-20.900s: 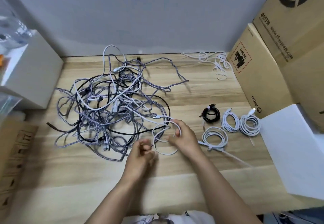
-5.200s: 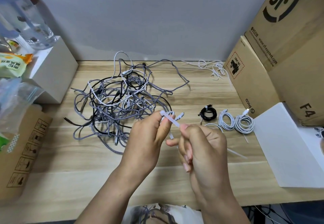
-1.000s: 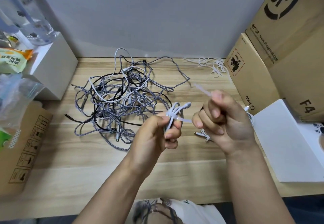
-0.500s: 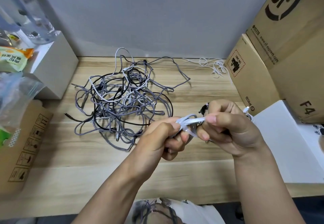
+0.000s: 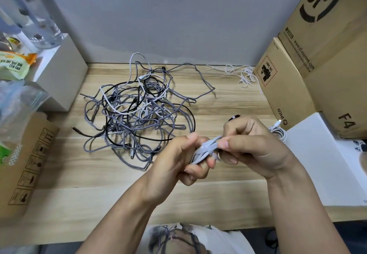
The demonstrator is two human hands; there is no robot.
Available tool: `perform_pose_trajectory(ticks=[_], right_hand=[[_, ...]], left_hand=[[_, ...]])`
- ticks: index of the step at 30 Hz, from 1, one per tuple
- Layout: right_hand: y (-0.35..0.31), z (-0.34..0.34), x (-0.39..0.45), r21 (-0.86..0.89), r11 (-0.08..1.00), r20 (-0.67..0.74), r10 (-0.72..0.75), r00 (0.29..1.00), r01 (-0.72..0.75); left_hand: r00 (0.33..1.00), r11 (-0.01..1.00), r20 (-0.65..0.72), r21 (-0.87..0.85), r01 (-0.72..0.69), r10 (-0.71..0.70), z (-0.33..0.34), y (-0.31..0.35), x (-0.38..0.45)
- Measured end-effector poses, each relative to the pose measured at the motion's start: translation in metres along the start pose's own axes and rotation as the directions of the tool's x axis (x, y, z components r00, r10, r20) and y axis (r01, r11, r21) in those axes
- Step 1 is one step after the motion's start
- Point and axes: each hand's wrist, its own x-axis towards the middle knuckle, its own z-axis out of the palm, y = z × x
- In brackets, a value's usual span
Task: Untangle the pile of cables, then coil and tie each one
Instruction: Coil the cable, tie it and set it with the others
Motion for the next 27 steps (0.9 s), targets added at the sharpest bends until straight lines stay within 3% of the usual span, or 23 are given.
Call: perform_pose_trajectory(ticks=[8,10,12,15,19,23,27], right_hand=[[-0.003,0.005,0.002,-0.214,0.977,-0.133,-0.025,0.991,-0.005],[0.006,0.009,0.004,-0.27,0.962,-0.238,-0.101,0.966,0.034],[0.016,0.01,0.007,-0.491,0.865,-0.318,-0.283,0.905,0.098],[0.021,0.01,0.01,-0.748,0.628,-0.189,-0.51,0.839,0.213],[0.02,0.006,0.011,-0.911,0.288,0.087,-0.564,0.821,0.294],[0.014,0.001,0.011,-0.905,0.14,0.267,-0.549,0.792,0.402],[0.01,0.002,0.011,-0.89,0.093,0.345,-0.503,0.793,0.446]], left_hand=[[0.998,0.998,-0.024,-0.03,0.052,-0.053,0.003,0.002,0.004],[0.988,0.992,-0.115,0.054,0.111,-0.104,0.002,0.001,0.007],[0.988,0.986,-0.131,0.131,0.1,-0.083,0.001,0.0,0.007],[0.996,0.981,-0.085,0.192,0.021,-0.005,0.001,0.001,0.003],[0.999,0.961,-0.044,0.275,0.024,-0.012,-0.004,0.0,0.004],[0.999,0.935,-0.004,0.352,0.042,-0.044,-0.007,-0.002,0.003],[0.997,0.901,0.076,0.433,-0.032,-0.001,-0.009,-0.002,0.002]])
